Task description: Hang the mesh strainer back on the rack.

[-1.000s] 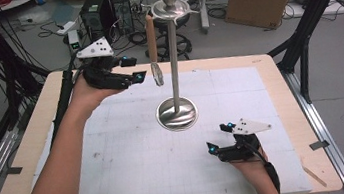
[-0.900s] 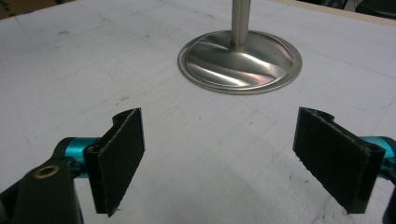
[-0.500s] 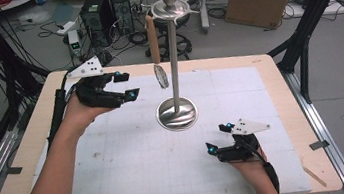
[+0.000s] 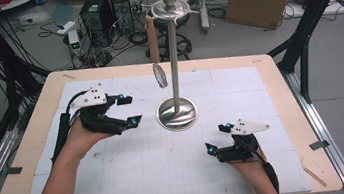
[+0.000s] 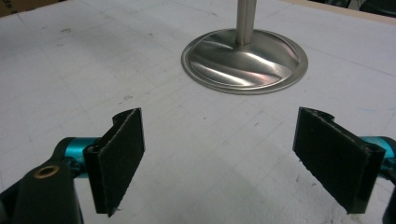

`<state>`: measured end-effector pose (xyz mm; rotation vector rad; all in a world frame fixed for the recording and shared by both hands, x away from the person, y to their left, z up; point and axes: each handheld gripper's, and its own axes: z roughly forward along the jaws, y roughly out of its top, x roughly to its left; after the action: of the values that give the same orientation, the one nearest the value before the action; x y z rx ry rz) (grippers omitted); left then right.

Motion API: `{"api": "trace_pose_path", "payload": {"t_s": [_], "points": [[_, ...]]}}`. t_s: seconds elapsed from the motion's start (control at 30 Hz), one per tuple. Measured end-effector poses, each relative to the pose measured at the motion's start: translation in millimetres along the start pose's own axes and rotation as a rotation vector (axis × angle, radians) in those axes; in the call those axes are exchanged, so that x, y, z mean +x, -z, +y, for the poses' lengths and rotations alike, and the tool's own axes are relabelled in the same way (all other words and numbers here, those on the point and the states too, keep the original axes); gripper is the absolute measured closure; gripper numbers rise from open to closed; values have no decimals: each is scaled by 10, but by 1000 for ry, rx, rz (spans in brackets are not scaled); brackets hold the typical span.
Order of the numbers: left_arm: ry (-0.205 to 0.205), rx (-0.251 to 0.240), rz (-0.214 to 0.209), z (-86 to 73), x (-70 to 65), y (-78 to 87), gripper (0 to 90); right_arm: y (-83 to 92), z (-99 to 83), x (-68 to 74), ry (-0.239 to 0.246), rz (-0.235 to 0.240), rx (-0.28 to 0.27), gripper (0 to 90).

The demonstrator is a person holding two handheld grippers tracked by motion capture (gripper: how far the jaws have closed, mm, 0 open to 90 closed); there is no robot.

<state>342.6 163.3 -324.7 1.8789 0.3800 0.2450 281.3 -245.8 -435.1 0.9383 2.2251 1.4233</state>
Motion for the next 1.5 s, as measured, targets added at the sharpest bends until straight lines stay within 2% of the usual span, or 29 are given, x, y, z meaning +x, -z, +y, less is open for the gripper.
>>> {"api": "trace_pose_path", "payload": {"t_s": [0.17, 0.33, 0.43, 0.73, 0.9, 0.97, 1.1, 1.2, 1.3, 1.4, 1.5], "points": [[17, -7, -15, -199, -78, 15, 269, -1, -1, -3, 2, -1, 0, 154], [25, -3, -4, -353, -113, 50, 246, -20, -8, -3, 7, -1, 3, 154], [25, -6, 3, -483, -183, 99, 242, -16, -9, -4, 3, -2, 6, 154], [29, -8, 56, -656, -214, 235, 232, -21, -9, -10, 8, -5, 7, 154], [28, 35, 89, -732, -212, 243, 220, -20, -11, -8, 10, -4, 11, 154], [29, 34, 93, -763, -217, 253, 216, -20, -12, 1, 9, -3, 13, 154], [53, 45, 93, -860, -227, 271, 214, -6, -15, -1, 17, 0, 10, 154], [65, 36, 100, -905, -219, 276, 209, 13, -12, -10, 11, 1, 0, 154], [84, 48, 99, -965, -197, 259, 209, 22, -16, -22, 2, 3, -2, 154], [98, 62, 113, -1018, -182, 253, 209, 29, -16, -37, -4, 6, -5, 154], [106, 56, 126, -1040, -169, 264, 208, 44, -15, -60, -14, 7, -13, 154]]}}
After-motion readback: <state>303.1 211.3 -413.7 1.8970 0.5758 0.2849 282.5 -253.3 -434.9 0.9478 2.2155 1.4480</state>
